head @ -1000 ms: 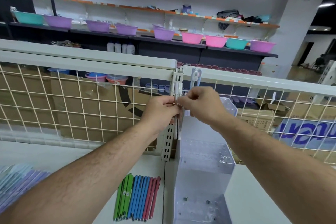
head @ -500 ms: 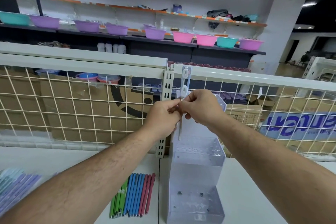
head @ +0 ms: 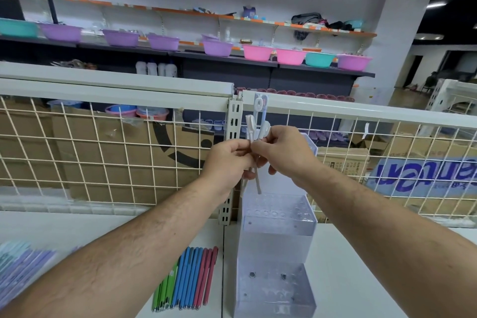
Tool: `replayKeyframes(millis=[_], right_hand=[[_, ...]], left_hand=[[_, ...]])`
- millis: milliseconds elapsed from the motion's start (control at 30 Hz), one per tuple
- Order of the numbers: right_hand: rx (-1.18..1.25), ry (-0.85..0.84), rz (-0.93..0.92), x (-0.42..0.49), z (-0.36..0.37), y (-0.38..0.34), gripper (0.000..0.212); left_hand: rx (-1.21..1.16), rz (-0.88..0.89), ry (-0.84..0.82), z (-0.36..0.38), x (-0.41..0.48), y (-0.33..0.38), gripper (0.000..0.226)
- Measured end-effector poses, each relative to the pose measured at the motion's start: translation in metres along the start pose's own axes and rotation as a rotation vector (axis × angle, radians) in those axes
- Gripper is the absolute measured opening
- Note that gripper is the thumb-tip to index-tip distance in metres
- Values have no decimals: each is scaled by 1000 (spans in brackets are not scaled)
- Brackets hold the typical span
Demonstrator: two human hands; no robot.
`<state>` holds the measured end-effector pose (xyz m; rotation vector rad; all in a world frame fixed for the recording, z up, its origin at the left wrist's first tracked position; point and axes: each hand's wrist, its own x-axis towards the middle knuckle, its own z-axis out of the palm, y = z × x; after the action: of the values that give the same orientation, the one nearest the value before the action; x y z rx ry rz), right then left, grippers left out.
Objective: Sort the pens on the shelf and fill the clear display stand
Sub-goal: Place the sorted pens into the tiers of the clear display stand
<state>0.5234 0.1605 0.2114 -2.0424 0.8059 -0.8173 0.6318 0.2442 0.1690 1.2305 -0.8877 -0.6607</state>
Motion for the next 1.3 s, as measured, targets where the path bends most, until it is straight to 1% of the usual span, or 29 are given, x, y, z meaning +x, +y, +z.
replayKeyframes(millis=[100,167,233,333,433,500,800,933,1133,1300], right_hand=[[42,-40,4,1,-3,-1,18],[66,-78,11,2,-5,-2,17],[94,-69,15,4,-9,-4,17],[125,54,5,13,-20,-10,17],[174,205,-13,23,-33,-17,16],[180,273,-30,29,-37,-20,14],[155,439,-72,47,-31,-24,14],[82,425,-96,53,-26,-22,13],[-88,310,-69,62,-13,-8,15],[-179,267,-38,66,-7,3,16]], left_hand=[[-60,-65,6,-1,2,1,15],[-87,-93,24,-2,3,1,20],[-57,-106,44,-3,5,0,21],[-26,-128,89,-5,8,0,17],[22,-129,109,-7,9,0,19],[52,-130,114,-9,9,0,20],[131,-102,112,-11,12,-1,25],[143,-92,103,-15,12,-2,30],[143,-68,123,-17,12,-4,23],[154,-62,124,-18,12,-4,20]])
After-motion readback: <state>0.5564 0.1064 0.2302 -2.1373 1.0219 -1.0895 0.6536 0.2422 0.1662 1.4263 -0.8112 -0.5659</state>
